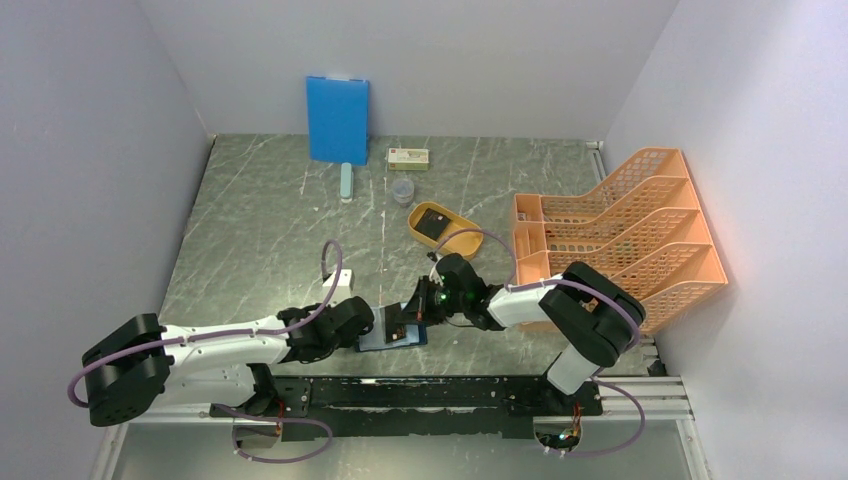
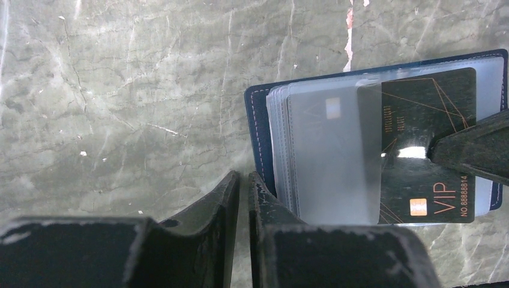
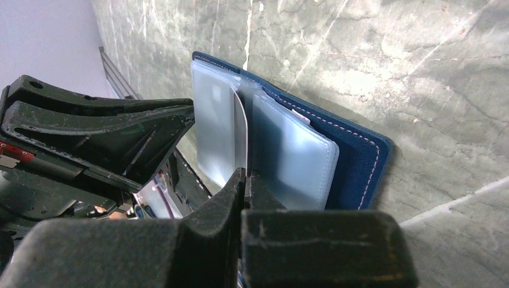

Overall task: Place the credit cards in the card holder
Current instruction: Insert the credit card into the card holder.

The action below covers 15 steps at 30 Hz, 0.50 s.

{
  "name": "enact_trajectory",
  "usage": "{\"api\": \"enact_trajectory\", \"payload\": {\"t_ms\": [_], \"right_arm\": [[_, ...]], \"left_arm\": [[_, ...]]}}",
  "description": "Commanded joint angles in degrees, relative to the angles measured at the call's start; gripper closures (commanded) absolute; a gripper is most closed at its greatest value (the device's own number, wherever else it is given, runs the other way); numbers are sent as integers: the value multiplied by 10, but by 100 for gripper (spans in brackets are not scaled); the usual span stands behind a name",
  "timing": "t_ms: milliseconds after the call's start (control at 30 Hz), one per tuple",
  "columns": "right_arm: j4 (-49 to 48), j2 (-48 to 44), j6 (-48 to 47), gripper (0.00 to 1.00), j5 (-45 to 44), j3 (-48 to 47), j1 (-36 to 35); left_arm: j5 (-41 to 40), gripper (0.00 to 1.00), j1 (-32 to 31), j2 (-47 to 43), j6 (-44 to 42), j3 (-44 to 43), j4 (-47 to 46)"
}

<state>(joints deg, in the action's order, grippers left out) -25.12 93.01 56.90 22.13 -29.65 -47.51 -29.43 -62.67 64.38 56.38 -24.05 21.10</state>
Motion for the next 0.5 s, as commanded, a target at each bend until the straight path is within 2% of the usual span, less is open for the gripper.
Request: {"api": "enact_trajectory", "payload": {"t_ms": [0,467], "right_arm": [[14,13,-6,100,-39,17,2],[-46,21,47,100,-34,40,-11]], "left_arm": [[36,83,3,15,2,16,-13],[49,83,3,17,6,22,-29]]}}
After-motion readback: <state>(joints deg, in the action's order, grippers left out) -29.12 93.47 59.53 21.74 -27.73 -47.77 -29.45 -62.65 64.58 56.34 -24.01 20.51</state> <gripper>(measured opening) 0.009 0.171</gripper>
